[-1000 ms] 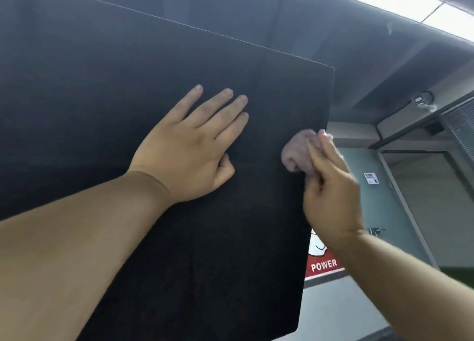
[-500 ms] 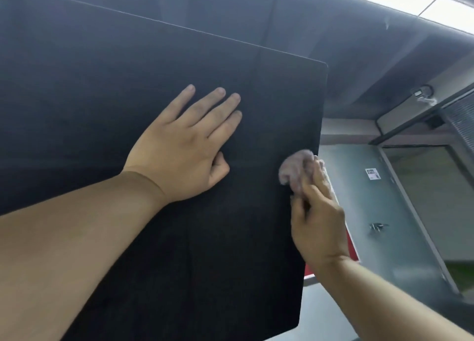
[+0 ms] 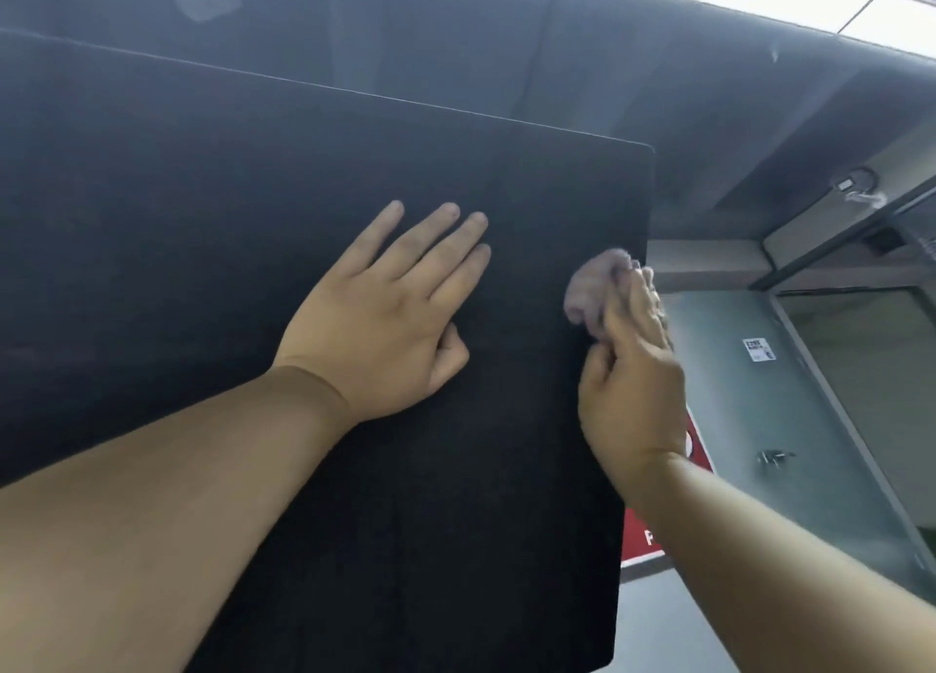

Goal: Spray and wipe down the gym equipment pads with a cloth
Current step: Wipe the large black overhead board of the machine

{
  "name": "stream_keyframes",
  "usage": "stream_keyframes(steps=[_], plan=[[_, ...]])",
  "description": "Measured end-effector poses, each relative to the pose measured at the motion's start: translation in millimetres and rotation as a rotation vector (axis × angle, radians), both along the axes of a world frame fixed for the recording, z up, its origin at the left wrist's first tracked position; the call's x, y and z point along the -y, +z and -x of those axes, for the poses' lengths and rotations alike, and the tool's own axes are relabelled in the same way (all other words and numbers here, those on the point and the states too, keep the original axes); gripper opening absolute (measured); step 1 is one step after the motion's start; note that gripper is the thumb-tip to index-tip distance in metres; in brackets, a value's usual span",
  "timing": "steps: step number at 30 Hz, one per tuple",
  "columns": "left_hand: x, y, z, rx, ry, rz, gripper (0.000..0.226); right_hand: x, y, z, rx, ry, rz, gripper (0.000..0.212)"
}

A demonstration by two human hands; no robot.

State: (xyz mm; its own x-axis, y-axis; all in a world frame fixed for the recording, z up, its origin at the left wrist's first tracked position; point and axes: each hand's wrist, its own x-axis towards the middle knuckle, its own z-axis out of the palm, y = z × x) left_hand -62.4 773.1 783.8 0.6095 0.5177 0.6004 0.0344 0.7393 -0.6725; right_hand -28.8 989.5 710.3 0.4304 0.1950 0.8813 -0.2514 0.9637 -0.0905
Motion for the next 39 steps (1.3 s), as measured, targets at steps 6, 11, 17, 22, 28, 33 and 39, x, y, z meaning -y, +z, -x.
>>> stream_keyframes(steps=[6,11,17,22,28,33,39], plan=[[1,-2,-4,0.034,0.044,-0.006,0.059,-16,-3,-36,0.092,-0.076,-0.163,0.051],[0,-1,-1,0.028,0.041,-0.005,0.059,-10,86,-65,-0.128,-0.048,-0.065,0.024],[1,-1,-2,0.006,0.055,-0.021,0.059,-16,7,-8,0.047,-0.027,0.057,0.065],[2,-2,-3,0.036,0.061,0.003,0.06,-3,-76,9,0.263,-0.061,-0.1,0.063],[2,-1,1,0.017,0.04,-0.006,0.059,16,70,-61,-0.043,0.113,-0.021,0.051],[2,-1,1,0.01,0.036,0.004,0.059,34,73,-30,-0.13,0.062,0.036,0.054],[4,0,0,0.053,-0.031,0.071,0.053,40,-41,27,0.076,-0.041,-0.147,0.062]])
